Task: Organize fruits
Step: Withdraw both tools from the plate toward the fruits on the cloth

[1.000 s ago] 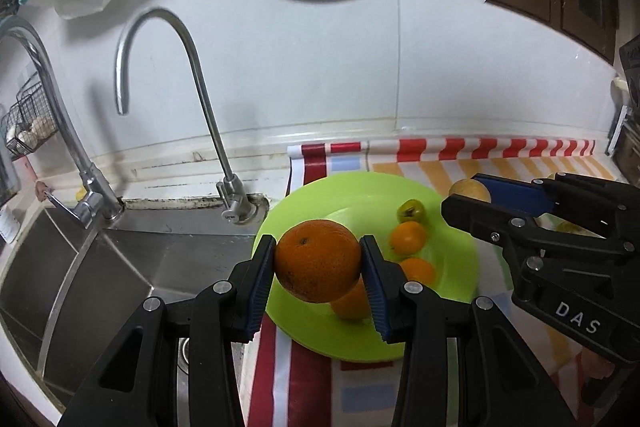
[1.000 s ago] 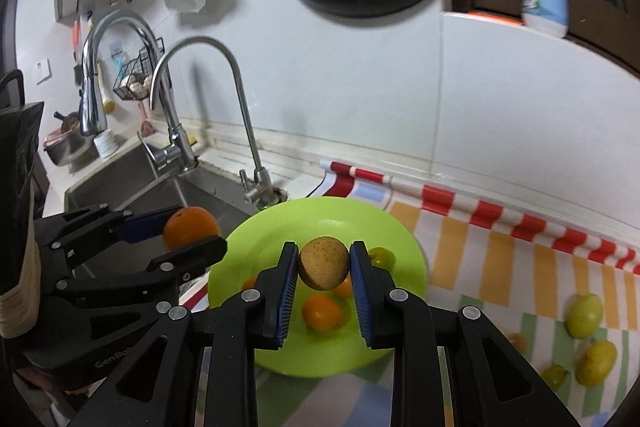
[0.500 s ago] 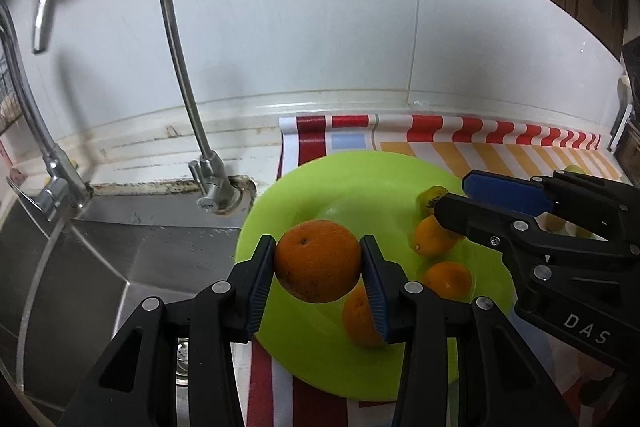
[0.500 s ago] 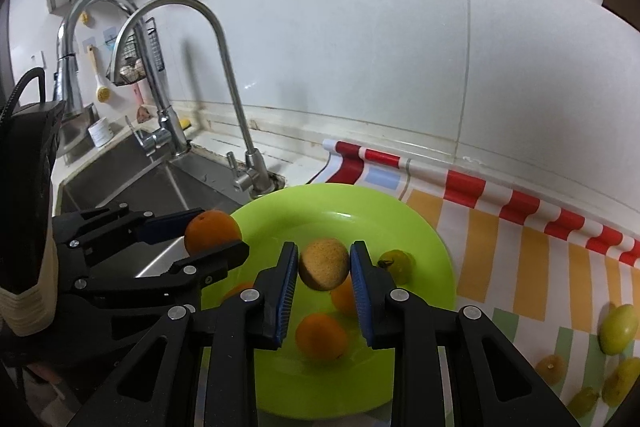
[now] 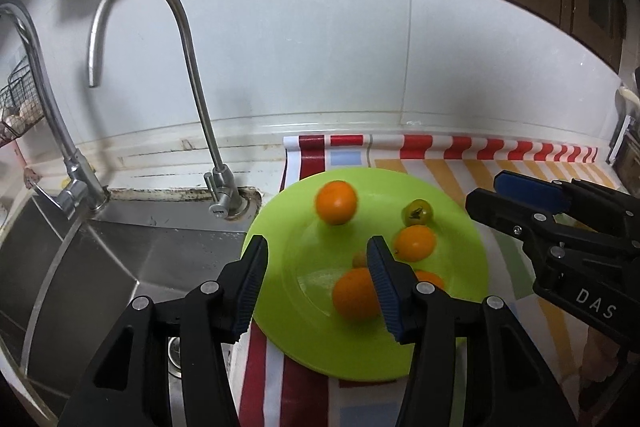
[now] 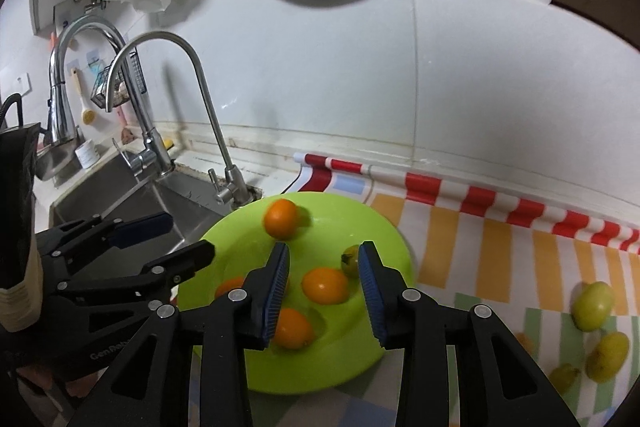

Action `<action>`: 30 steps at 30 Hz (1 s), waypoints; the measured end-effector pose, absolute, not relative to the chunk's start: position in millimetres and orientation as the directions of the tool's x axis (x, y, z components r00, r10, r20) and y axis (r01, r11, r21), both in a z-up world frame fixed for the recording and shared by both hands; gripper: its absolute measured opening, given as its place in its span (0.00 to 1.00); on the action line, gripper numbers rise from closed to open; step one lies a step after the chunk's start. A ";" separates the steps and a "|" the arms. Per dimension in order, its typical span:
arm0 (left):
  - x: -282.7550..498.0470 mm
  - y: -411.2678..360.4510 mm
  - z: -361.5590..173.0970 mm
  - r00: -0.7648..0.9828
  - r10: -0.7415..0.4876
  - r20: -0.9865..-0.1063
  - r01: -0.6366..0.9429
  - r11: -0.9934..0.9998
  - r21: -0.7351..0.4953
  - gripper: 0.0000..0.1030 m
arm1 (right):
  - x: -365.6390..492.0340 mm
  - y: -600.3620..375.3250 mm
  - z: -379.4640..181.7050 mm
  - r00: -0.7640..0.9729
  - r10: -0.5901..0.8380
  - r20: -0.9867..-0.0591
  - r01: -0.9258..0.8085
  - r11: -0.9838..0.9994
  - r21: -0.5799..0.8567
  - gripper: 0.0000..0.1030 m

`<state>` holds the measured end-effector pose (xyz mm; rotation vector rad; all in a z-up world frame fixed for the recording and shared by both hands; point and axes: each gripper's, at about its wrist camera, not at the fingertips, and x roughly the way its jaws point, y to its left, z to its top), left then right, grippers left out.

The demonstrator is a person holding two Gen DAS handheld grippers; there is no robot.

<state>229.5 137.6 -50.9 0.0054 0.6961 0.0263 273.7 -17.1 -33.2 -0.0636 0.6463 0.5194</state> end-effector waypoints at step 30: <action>147.4 59.5 7.9 0.832 -0.028 -0.554 0.028 1.000 -0.008 0.63 | 177.6 -113.1 14.2 0.786 0.333 -0.521 -0.358 0.932 0.055 0.46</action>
